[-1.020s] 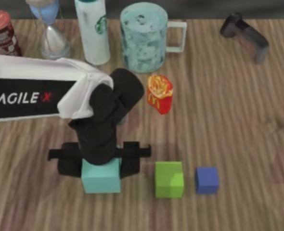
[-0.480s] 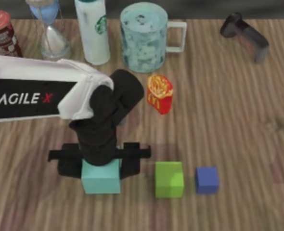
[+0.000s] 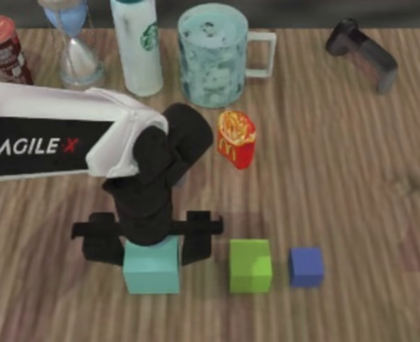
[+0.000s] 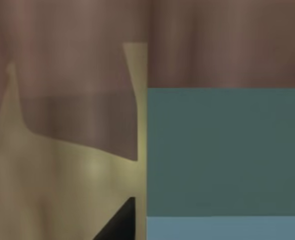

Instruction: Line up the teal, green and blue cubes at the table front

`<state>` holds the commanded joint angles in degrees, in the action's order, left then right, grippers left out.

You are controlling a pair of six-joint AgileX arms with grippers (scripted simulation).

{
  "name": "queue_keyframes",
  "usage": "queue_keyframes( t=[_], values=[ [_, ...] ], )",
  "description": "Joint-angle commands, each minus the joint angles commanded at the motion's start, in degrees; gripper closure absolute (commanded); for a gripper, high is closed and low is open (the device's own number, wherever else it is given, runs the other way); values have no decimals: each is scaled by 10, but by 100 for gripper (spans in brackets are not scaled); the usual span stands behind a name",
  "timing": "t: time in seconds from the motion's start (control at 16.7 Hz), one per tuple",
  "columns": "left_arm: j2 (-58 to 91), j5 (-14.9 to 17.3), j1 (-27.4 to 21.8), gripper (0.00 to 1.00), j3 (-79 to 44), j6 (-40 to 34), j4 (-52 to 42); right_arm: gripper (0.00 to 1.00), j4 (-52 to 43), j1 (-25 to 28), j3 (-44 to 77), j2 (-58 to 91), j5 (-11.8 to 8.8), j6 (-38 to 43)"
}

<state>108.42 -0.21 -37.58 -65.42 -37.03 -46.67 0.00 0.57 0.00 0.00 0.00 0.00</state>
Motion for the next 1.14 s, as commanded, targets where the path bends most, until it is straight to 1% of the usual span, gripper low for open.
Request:
queue_keyframes(
  t=[0.06, 0.66, 0.78, 0.96, 1.14],
  values=[
    [0, 0, 0, 0, 0, 0, 0, 0, 0, 0, 0, 0, 0, 0],
    [-3, 0, 0, 0, -9, -1, -10, 0, 0, 0, 0, 0, 0, 0],
    [-15, 0, 3, 0, -32, -3, -44, 0, 0, 0, 0, 0, 0, 0],
    [-39, 0, 7, 0, -73, -4, -121, 0, 0, 0, 0, 0, 0, 0],
    [-57, 0, 10, 0, -97, -3, -154, 0, 0, 0, 0, 0, 0, 0]
  ],
)
